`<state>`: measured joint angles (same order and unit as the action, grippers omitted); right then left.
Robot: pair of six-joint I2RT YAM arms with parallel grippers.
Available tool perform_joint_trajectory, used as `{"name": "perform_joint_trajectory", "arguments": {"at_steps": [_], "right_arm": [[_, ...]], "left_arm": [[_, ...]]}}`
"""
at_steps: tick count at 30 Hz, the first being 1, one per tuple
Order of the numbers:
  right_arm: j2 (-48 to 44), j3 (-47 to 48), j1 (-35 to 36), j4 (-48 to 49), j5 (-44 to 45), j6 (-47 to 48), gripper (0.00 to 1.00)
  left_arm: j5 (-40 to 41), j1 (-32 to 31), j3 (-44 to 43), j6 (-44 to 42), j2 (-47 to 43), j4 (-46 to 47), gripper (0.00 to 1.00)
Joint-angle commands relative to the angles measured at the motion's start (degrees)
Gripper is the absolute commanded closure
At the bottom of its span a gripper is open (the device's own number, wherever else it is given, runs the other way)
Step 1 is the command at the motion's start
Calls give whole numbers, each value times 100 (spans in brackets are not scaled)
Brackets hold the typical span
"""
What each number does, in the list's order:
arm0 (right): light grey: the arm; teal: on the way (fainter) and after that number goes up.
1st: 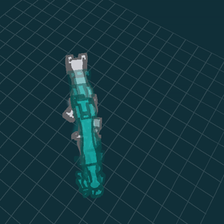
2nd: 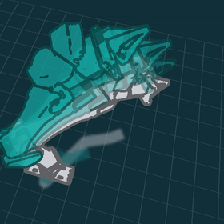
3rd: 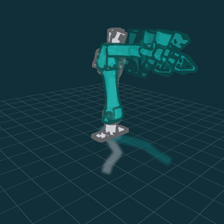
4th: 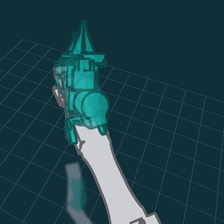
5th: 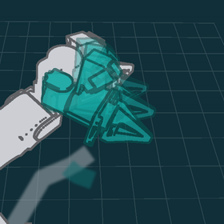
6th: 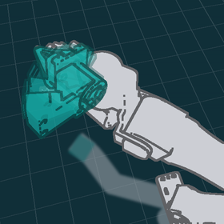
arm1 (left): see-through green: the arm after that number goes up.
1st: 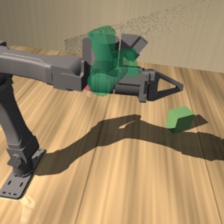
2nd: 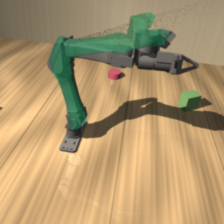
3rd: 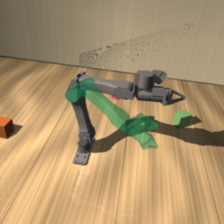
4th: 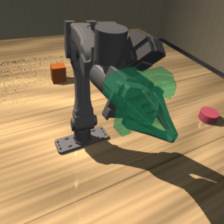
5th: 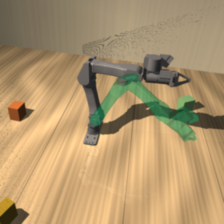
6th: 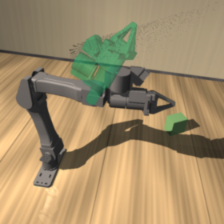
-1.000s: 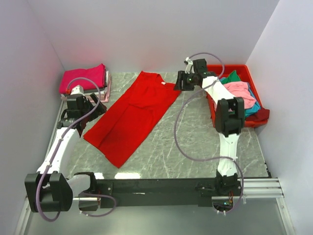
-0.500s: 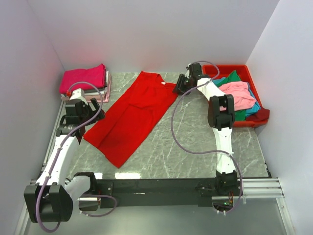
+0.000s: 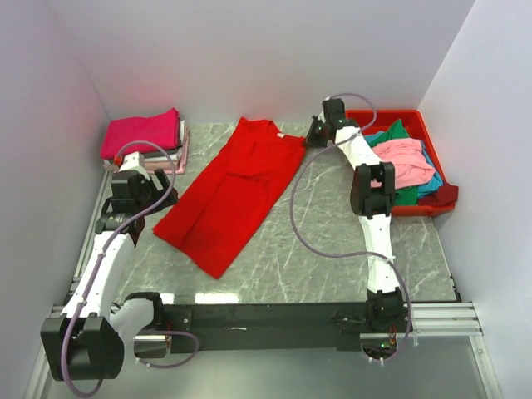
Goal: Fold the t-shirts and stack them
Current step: Fold the tshirt
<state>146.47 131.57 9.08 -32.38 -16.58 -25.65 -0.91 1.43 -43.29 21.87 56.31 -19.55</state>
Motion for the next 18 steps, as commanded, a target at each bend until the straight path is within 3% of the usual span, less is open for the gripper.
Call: {"name": "perform_joint_trajectory", "arguments": {"at_steps": [1,2,5,6,10,14,15,17,18], "right_arm": [[171,790,-161,302,647,236,90],[188,896,-170,363,604,262,86],[-21,705,-152,522,314,402,49],[-127,599,-144,531,226,490,45],[-978,-437,-108,645,-300,1183,36],[-2338,-2155,-12,672,-1469,2333,35],[-2578,-2484,110,672,-2185,2702,35],[-3183,-3276,338,357,-2743,3914,34],[-3343,-3461,488,94,-3050,5006,34]], "left_arm": [[-111,33,31,-130,116,171,11],[-129,24,22,-139,151,180,11],[-226,24,-21,-113,371,162,12],[-217,24,-31,-95,424,145,12],[-138,24,-57,10,705,57,12],[-111,33,-188,89,1284,-110,13],[-103,33,-232,107,1433,-197,15],[-120,33,-442,46,1917,-303,19],[-33,41,-531,11,2066,-408,20]]}}
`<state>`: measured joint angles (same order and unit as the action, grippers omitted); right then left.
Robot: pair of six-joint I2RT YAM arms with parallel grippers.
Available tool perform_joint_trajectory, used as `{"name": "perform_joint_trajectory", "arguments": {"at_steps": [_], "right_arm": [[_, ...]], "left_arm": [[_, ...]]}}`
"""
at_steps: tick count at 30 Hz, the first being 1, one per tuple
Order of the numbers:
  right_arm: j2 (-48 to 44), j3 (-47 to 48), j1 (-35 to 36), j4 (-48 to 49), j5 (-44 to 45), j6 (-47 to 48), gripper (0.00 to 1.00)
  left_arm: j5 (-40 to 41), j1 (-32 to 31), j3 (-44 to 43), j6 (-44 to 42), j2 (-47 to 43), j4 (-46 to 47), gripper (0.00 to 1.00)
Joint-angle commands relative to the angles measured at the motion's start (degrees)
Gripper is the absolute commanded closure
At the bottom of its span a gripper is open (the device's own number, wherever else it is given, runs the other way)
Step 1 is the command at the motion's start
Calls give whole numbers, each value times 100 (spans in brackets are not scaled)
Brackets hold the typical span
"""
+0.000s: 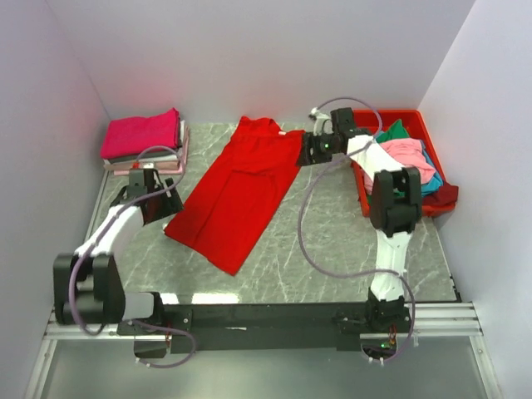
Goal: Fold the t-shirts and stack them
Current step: Fold the tshirt
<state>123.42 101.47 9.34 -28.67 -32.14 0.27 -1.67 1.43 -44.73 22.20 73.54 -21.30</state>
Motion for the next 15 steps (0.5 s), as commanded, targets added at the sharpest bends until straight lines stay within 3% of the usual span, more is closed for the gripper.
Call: {"name": "perform_joint_trajectory", "arguments": {"at_steps": [1,4,7,15], "right_arm": [[-1195,-592,855,-950,-1584,2990,34],[-1837,-1695,1654,-1439,-1646,4563,33],[-2505,-2472,2079,-1247,-1917,5201,32],[-2866,-2351,2414,-1985,-2112,5711,32]], "left_arm": [[62,33,-466,-83,598,-269,21],[324,33,-738,-294,950,-383,24],[572,41,-949,-496,1284,-471,24],[-368,15,-985,-559,1892,-805,46]]}}
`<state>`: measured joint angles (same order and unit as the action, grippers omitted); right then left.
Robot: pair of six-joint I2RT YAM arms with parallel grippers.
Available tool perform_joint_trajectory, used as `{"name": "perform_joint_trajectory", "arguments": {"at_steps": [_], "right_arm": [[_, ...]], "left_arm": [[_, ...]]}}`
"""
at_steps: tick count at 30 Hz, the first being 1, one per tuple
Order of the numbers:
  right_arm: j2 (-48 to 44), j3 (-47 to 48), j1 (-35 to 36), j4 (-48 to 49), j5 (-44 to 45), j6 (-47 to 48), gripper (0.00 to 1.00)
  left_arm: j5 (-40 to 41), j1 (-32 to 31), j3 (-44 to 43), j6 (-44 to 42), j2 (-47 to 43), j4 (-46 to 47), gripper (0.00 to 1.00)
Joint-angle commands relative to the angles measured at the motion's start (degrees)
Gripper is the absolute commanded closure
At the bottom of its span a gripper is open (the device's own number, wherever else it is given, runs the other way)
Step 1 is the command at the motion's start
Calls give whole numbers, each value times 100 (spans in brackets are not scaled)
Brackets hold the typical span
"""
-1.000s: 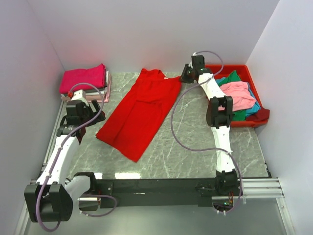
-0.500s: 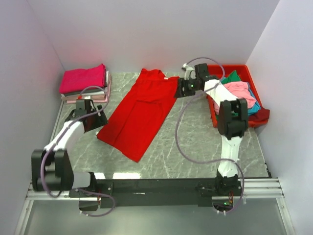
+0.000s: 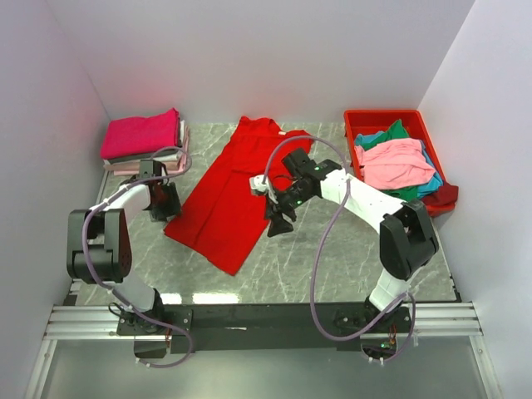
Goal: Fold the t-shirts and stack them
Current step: Fold the tshirt
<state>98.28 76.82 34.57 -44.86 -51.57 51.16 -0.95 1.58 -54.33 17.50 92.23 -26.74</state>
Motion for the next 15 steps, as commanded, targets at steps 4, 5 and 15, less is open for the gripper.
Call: {"name": "perform_joint_trajectory", "arguments": {"at_steps": [4,5,15], "right_arm": [[-678,-315,32,-384,67,1142,32],[-818,-429,128,-296,286,1194,32],[-926,-2154,2501,3147,2959,871,30]], "left_arm": [[-503,0,-25,87,137,-463,48],[-494,-9,-52,139,207,-524,49],[-634,-53,71,439,438,-622,99]]}}
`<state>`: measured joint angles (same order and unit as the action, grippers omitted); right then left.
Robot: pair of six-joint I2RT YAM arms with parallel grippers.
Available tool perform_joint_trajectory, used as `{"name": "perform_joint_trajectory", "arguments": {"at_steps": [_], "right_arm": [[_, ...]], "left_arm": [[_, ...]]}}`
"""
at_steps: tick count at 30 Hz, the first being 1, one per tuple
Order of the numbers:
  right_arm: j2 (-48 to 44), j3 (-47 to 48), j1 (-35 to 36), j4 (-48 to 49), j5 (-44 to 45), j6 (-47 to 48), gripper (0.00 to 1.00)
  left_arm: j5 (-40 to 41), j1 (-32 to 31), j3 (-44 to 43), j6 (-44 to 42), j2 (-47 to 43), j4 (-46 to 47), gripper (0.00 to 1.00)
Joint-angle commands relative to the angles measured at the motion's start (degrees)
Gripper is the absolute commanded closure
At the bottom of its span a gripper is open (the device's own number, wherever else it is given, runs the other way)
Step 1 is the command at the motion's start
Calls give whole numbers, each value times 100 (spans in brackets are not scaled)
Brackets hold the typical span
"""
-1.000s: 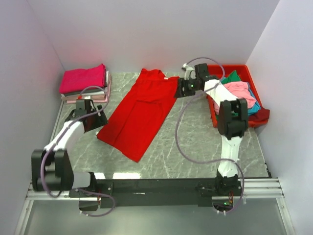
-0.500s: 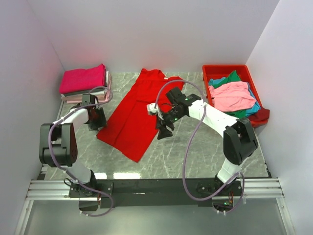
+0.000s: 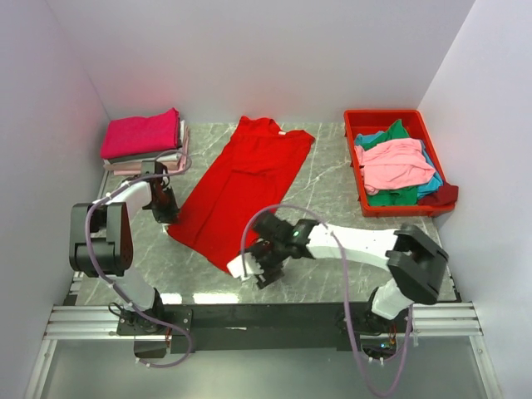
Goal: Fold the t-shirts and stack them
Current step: Fold the tshirt
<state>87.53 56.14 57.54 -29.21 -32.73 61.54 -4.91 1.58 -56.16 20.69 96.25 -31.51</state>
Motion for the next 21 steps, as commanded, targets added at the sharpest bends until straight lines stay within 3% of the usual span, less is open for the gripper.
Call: {"name": "perform_joint_trajectory", "arguments": {"at_steps": [1,8,14,18,19,21], "right_arm": [[351,-77,379,1751,1319,-186,30],[1020,-138,863,2797,2006,-265,31],[1451,-173,1101,2798,2165,-20,38],[1285,-436,1128,2544,2087,104,53],[1189,-463,1128,2474,2034,113,62],[1092,-560,1119,2202,1894,183,72]], "left_arm": [[-265,-53,316,128,-9,-145,99],[-600,-123,413,277,-510,-268,99],[-986,-123,246,392,-730,-549,99],[-1231,-132,351,462,-932,-532,99],[-1275,-123,378,480,-958,-541,99],[-1416,-123,430,567,-1055,-549,99]]}}
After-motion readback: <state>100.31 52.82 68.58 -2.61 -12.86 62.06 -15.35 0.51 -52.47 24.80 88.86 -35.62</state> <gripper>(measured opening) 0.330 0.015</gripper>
